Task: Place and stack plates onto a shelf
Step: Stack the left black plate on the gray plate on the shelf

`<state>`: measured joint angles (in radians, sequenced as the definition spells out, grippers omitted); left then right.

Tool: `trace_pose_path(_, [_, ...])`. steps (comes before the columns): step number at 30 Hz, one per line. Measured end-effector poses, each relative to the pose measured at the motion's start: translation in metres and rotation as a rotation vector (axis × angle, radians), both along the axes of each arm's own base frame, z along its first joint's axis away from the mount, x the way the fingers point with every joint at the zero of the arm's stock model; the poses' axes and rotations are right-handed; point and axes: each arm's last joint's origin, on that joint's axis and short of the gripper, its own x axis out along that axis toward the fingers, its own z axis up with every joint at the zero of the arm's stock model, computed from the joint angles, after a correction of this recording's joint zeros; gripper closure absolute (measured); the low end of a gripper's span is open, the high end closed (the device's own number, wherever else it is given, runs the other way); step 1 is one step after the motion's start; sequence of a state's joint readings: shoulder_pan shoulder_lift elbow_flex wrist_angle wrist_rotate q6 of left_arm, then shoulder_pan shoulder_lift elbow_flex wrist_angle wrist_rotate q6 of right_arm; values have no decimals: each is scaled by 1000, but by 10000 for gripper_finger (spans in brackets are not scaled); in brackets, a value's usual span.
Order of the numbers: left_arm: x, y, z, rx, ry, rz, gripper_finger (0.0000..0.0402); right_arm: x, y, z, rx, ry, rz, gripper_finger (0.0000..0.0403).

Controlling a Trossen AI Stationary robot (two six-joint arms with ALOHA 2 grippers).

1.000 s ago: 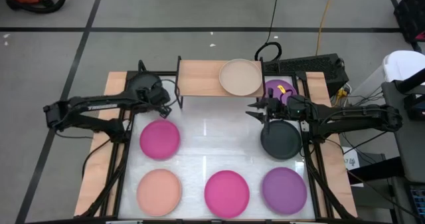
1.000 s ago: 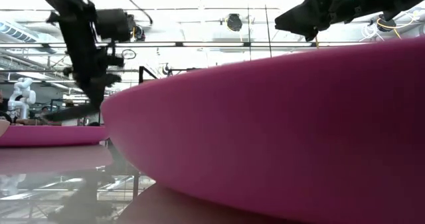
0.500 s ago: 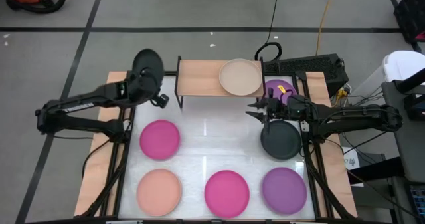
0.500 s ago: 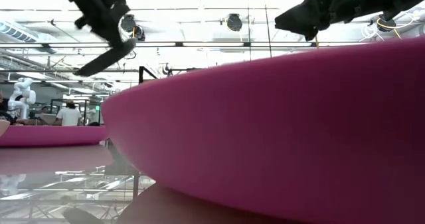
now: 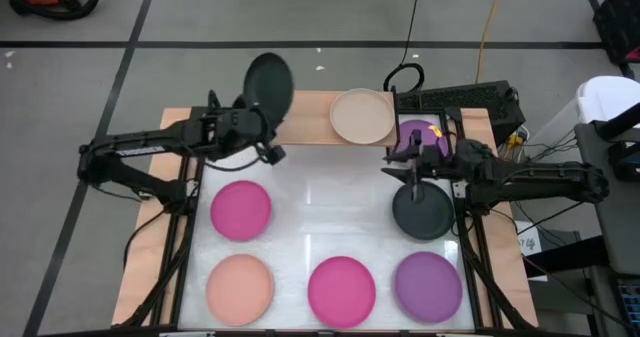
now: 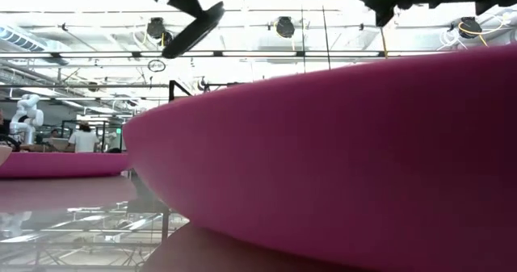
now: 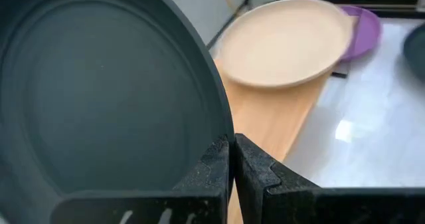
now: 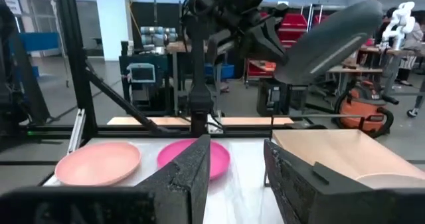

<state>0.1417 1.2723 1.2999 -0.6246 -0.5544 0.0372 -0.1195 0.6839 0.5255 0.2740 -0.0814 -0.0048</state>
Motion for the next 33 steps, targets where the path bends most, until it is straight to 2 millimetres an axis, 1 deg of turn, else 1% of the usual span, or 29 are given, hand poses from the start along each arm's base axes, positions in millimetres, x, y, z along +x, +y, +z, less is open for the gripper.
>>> trace_pose_path(5, [40,3,-1,13,72,-97,392,-13,2,2,1,11,0,277])
trace_pose_path(9, [70,8,-9,67,136,-146,392,-21,3,4,1,7,0,277])
trace_pose_path(14, [106,9,-20,98,134,-352,392,-26,3,5,1,6,-1,277])
trace_pose_path(18, [130,11,-30,138,148,-452,392,-26,3,5,0,-2,-1,277])
trace_pose_path(22, [147,17,-40,161,172,-512,392,-28,3,7,-2,-15,-1,277])
trace_pose_path(26, [158,27,-51,163,203,-543,392,-28,3,7,-1,-17,-1,277])
trace_pose_path(30, [162,36,-57,156,216,-556,392,-28,3,6,18,-7,0,277])
trace_pose_path(33, [162,39,-57,154,215,-557,373,-28,3,6,19,-4,0,277])
